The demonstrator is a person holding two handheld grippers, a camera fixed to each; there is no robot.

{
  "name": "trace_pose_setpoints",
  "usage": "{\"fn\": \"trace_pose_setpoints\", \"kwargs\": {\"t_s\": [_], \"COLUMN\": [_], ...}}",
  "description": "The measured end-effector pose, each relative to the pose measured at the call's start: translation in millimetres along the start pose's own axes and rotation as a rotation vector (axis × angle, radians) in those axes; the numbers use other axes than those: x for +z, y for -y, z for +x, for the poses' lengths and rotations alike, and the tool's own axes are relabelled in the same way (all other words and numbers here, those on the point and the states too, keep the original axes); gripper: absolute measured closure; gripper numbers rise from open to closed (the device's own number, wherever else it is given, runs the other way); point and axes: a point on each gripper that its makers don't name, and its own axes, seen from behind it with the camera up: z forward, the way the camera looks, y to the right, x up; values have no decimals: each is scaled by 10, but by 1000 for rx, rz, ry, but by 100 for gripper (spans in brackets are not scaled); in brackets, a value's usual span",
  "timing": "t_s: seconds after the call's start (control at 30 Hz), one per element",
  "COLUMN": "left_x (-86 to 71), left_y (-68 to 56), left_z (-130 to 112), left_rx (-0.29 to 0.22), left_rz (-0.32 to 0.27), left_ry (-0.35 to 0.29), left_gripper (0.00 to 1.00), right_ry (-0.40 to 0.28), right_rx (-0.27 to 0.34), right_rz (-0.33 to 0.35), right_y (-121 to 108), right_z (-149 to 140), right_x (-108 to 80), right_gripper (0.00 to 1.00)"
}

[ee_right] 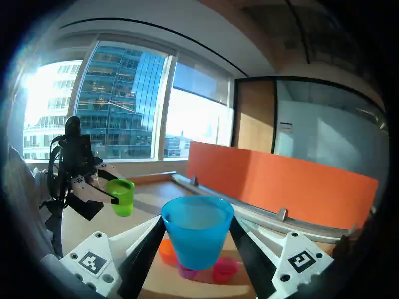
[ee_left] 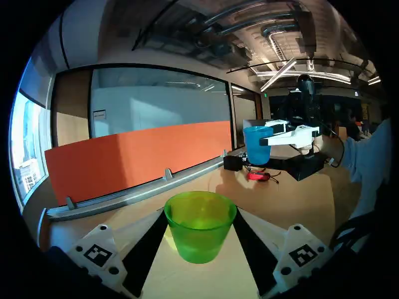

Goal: Pour water

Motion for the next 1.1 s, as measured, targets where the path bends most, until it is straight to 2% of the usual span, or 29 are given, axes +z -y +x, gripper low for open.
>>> {"fn": "trace_pose_setpoints", "kwargs": {"t_s": [0.57, 1.1], "left_x": [43, 104], "left_y": [12, -77], "left_z": [-273, -622], "left_rx": [0, 23], "left_rz": [-15, -50], "left_ry": [80, 177], "left_gripper": [13, 13], "right_ry": [107, 229], "right_rx": [11, 12], "right_rz": [98, 148], "right_y": [212, 281], "right_z": [-500, -1063], "right_x": [20, 74], "right_gripper": [9, 8]}}
